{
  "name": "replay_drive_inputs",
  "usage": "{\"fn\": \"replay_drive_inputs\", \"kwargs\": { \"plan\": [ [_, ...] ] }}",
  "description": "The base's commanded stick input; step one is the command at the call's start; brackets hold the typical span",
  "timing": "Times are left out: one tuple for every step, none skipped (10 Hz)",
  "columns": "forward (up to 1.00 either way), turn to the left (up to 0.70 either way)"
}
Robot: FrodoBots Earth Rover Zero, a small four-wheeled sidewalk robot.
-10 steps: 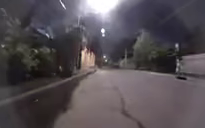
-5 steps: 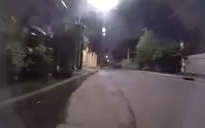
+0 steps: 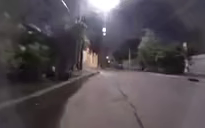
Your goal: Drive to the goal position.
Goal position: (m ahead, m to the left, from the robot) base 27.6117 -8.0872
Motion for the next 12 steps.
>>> {"fn": "replay_drive_inputs", "kwargs": {
  "plan": [
    [0.7, 0.0],
    [0.7, 0.0],
    [0.7, 0.0],
    [0.7, 0.0],
    [0.7, 0.0],
    [0.7, 0.0],
    [0.7, 0.0],
    [0.7, 0.0],
    [0.7, 0.0],
    [0.7, 0.0],
    [0.7, 0.0],
    [0.7, 0.0]
  ]
}}
